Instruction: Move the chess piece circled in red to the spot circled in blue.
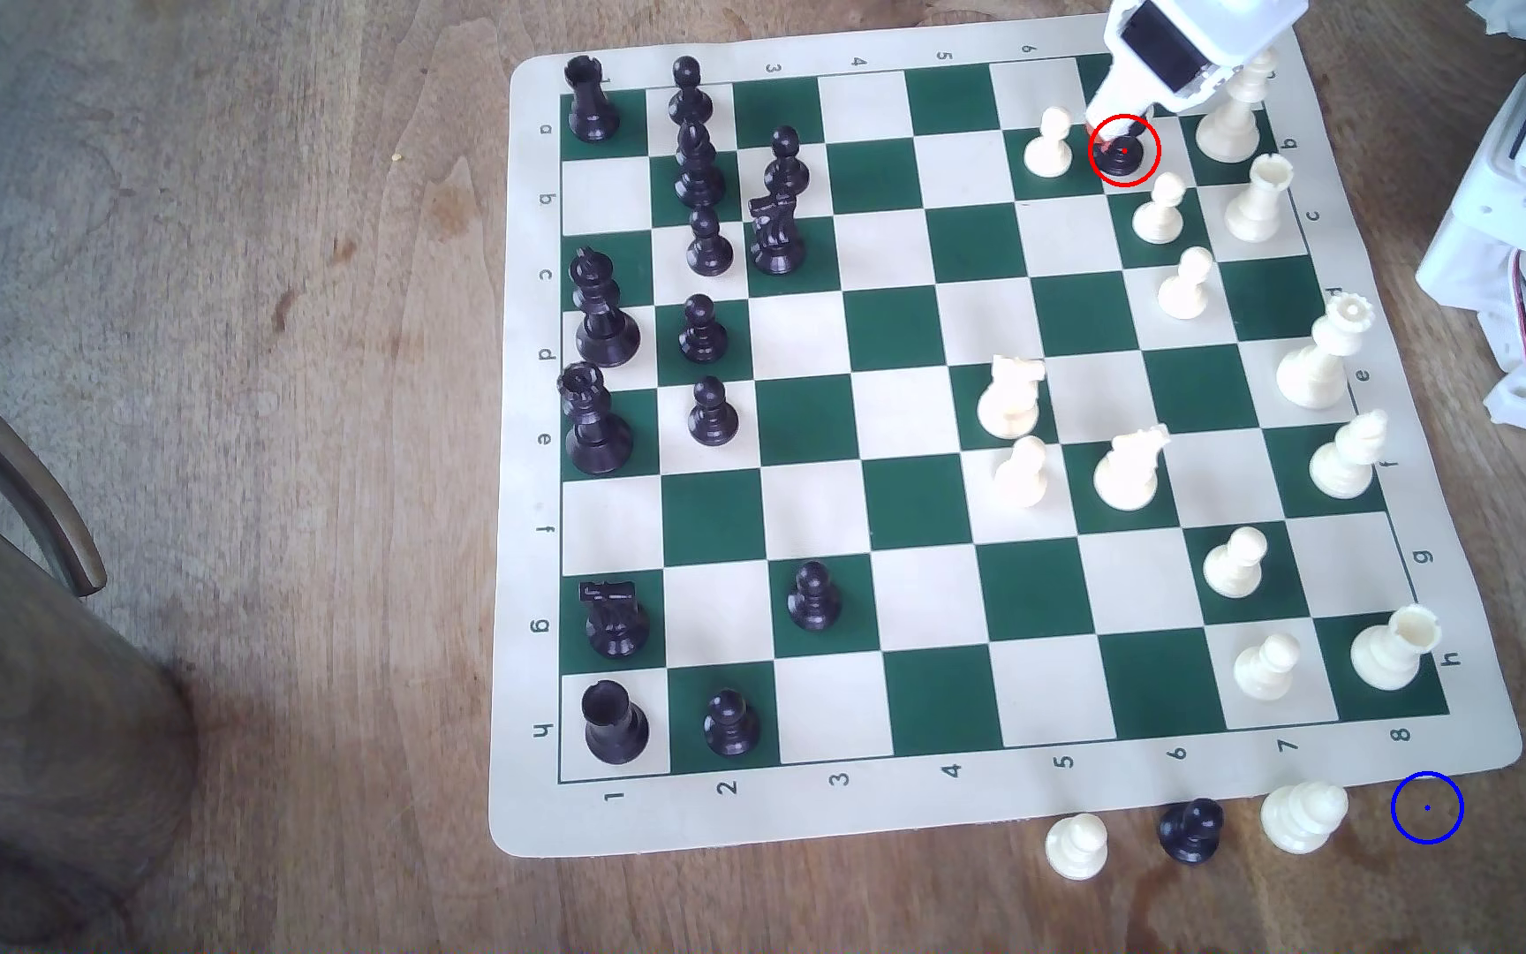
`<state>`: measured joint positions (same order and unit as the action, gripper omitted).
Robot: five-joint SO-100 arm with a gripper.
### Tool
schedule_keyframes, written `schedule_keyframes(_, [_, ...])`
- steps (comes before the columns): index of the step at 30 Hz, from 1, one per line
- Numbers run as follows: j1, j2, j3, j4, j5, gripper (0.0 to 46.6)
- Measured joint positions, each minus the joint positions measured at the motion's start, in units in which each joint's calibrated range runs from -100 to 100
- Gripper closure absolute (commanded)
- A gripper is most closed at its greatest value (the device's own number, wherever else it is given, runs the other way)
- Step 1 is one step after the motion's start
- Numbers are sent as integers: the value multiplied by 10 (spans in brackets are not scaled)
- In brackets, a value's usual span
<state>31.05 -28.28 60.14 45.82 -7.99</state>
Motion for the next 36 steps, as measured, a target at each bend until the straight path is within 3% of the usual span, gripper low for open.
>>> schedule_keyframes(10, [0,-13,-40,84,0,465])
schedule_keyframes(15, [-1,-37,-181,207,0,465])
schedule_keyframes(19, [-46,-58,-324,323,-21,465])
schedule_keyframes(21, [-99,-73,-366,374,-43,465])
schedule_keyframes(22, [-164,-89,-382,407,-63,465])
schedule_keyframes(25, [-270,-113,-380,417,-82,465])
schedule_keyframes(26, [-346,-125,-362,417,-89,465])
schedule_keyframes(30, [-505,-127,-325,381,-91,465])
schedule_keyframes(36, [-634,-83,-323,328,-91,465])
